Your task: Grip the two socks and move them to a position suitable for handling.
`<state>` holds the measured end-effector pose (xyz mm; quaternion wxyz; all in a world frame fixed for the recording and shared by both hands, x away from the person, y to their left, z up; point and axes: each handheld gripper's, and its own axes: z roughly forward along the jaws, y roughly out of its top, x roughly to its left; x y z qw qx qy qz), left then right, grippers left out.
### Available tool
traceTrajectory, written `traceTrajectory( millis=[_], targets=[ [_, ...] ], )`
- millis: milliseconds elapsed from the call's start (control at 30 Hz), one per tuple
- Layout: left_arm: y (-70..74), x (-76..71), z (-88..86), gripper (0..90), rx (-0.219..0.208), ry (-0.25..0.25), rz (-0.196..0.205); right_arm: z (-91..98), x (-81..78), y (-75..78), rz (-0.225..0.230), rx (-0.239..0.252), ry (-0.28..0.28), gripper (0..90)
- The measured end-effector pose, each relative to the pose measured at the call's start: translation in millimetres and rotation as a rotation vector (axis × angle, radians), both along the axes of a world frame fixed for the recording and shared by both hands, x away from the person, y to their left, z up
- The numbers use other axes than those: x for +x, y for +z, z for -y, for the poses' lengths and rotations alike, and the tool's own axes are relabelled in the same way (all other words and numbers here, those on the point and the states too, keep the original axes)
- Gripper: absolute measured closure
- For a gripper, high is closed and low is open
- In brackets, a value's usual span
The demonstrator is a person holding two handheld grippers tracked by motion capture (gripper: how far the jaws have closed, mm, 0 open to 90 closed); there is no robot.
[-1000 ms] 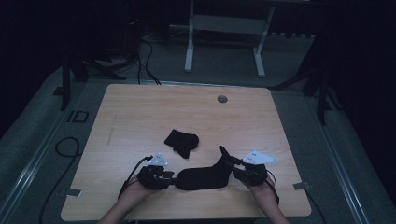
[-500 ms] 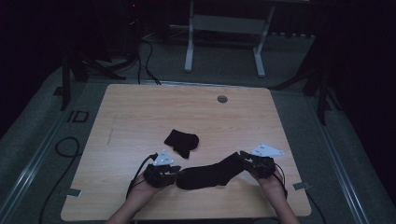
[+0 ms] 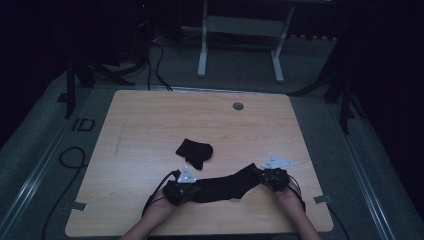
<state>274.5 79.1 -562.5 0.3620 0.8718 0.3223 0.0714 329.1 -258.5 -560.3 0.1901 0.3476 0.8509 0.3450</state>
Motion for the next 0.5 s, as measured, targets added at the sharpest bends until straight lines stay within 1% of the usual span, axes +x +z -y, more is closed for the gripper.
traceTrajectory(
  millis=[67, 133, 267, 300, 333, 367, 400, 433, 500],
  targets=[
    [-0.2, 0.3, -2.8, 89.8, 0.002, -0.001, 0.004, -0.5, -1.7, 0.3, -0.002, -0.010, 0.002, 89.5],
    [-0.1, 1.2, -6.0, 89.8, 0.002, 0.008, 0.003, -1.7, -4.8, 0.1, -0.006, -0.005, 0.010, 89.1],
    [0.2, 3.9, -13.0, 89.8, 0.010, 0.011, 0.004, -5.8, -17.9, 0.1, -0.008, -0.012, 0.025, 87.4],
    [0.3, 4.5, -14.0, 89.8, 0.013, 0.009, 0.008, -7.0, -23.6, 0.2, -0.019, -0.004, 0.026, 86.1],
    [0.7, 5.2, -15.5, 89.8, 0.019, 0.010, 0.010, -7.0, -23.6, 0.2, -0.019, -0.004, 0.026, 86.1],
    [0.9, 6.3, -17.3, 89.8, 0.023, 0.010, 0.011, -7.5, -27.1, 0.1, -0.025, 0.005, 0.022, 85.4],
    [1.1, 6.8, -18.4, 89.8, 0.025, 0.010, 0.010, -8.3, -31.8, -0.1, -0.032, 0.014, 0.021, 84.8],
    [0.9, 7.2, -20.2, 89.8, 0.023, 0.010, 0.009, -9.8, -39.7, -0.8, -0.038, 0.031, 0.007, 83.8],
    [1.0, 7.3, -22.3, 89.8, 0.024, 0.011, 0.008, -10.6, -42.6, -1.0, -0.039, 0.036, 0.003, 83.2]
  ],
)
